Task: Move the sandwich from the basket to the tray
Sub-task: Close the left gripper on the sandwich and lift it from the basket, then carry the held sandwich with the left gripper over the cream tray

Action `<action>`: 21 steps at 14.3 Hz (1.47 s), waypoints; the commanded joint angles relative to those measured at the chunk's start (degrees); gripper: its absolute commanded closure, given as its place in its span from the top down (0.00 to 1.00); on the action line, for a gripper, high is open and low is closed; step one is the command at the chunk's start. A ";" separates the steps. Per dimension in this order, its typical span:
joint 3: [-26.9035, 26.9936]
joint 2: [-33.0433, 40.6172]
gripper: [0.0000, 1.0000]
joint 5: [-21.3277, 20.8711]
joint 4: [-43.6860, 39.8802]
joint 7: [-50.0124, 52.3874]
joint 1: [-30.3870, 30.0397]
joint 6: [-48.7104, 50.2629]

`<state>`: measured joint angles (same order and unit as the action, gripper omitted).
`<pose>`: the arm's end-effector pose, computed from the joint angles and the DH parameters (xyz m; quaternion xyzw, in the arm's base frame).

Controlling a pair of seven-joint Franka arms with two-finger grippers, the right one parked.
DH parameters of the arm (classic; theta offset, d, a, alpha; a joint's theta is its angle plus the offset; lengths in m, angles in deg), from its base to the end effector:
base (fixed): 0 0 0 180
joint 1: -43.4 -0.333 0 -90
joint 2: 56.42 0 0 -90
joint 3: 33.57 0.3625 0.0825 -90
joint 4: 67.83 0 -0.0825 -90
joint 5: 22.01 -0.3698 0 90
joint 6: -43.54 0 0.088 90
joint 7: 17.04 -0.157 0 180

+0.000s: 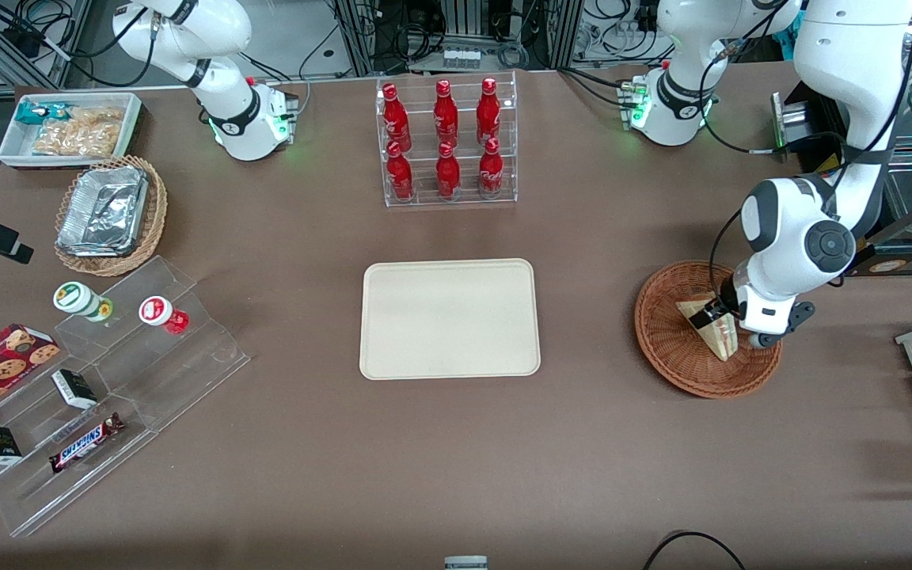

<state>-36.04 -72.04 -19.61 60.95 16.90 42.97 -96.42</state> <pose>0.5346 -0.0206 0.2441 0.9558 0.2910 -0.0426 0.0058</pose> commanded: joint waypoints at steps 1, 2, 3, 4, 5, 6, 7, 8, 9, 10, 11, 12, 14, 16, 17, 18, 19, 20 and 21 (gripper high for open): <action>-0.09 2.16 0.09 0.50 0.33 0.43 0.17 1.78; -0.17 2.86 0.06 0.50 -0.19 0.43 0.17 3.18; -0.26 3.39 0.06 0.41 -1.33 0.60 0.25 5.29; -0.52 3.57 0.06 0.41 -3.34 0.78 0.52 8.01; -0.61 3.75 0.06 0.33 -5.54 0.69 1.39 11.34; -0.61 3.66 0.06 0.15 -8.26 0.43 2.44 15.20; -0.61 3.57 0.06 -0.20 -10.29 -0.44 3.50 18.11; -0.61 3.14 0.06 -0.20 -12.57 -2.10 5.86 20.32; -0.61 2.26 0.06 -0.20 -13.98 -2.47 8.40 21.56; -0.61 2.17 0.06 -0.29 -14.00 -2.65 10.34 21.92; -0.70 1.82 0.06 -0.12 -14.00 -2.13 12.19 21.40; -1.14 0.68 0.06 -0.20 -15.48 -2.82 15.25 21.48; -1.32 -3.17 0.07 -0.29 -20.74 -3.35 19.48 21.83; -1.49 -7.39 0.09 0.06 -26.10 -3.18 24.75 21.83; -1.67 -9.16 0.09 0.24 -27.52 -2.83 26.17 21.05; -1.67 -10.91 0.09 0.50 -29.36 -1.78 28.10 20.26; -1.67 -13.19 0.09 0.76 -31.90 0.84 30.29 20.16; -1.67 -15.74 0.09 0.76 -35.32 3.83 32.49 20.34; -1.67 -18.11 0.09 0.68 -38.23 5.77 34.42 20.69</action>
<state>-38.43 -84.33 -19.47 30.68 19.10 73.79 -76.92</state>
